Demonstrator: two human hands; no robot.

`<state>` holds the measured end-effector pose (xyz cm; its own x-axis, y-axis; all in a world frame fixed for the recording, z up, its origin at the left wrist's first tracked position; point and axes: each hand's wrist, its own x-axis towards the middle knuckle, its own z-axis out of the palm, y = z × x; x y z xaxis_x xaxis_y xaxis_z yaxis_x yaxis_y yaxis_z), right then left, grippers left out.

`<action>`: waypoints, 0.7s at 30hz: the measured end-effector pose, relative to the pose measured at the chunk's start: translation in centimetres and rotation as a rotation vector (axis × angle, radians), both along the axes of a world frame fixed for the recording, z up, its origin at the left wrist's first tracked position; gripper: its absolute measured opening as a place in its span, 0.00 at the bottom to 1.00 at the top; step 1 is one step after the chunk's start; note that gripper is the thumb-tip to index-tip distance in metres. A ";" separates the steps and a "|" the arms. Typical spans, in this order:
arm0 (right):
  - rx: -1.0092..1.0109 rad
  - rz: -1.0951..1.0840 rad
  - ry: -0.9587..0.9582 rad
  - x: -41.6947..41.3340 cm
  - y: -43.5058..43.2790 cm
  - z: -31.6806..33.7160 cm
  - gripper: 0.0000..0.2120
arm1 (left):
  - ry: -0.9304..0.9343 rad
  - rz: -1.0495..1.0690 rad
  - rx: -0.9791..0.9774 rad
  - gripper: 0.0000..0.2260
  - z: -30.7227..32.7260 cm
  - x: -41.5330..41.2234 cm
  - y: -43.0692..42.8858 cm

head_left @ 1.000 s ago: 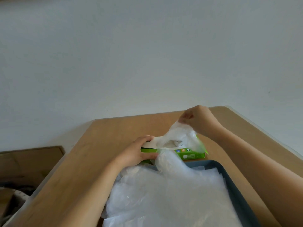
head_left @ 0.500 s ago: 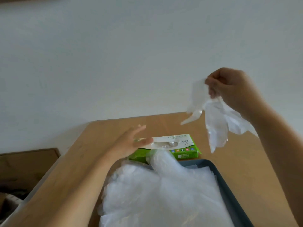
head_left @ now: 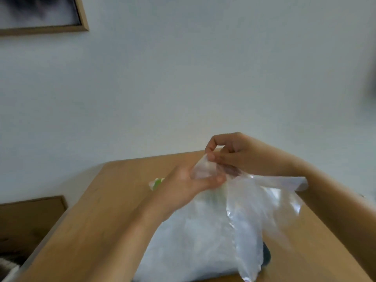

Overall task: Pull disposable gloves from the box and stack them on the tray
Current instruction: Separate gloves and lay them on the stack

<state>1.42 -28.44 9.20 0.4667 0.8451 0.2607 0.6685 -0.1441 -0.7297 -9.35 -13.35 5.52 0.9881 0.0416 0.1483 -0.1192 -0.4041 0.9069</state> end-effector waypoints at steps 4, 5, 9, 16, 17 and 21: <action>-0.137 -0.098 -0.109 -0.7 0.0 -1.2 0.08 | 0.072 0.088 0.009 0.08 -1.1 -0.9 0.6; -0.145 -0.116 -0.089 -0.7 0.1 -1.6 0.08 | 0.089 0.114 0.004 0.08 -1.2 -1.2 0.9; -0.133 -0.206 0.053 1.6 0.7 -4.4 0.14 | 0.145 0.223 -0.090 0.07 -3.0 -1.1 2.5; -0.397 -0.060 0.308 2.1 0.0 -8.1 0.34 | 0.153 0.286 -0.235 0.02 -5.8 -1.5 4.2; -0.358 -0.104 0.332 1.7 0.2 -8.4 0.39 | 0.128 0.267 -0.271 0.03 -5.7 -1.5 4.3; 0.173 -0.338 -0.063 -0.4 0.1 -9.1 0.46 | 0.060 0.203 -0.461 0.10 -5.0 -1.4 4.5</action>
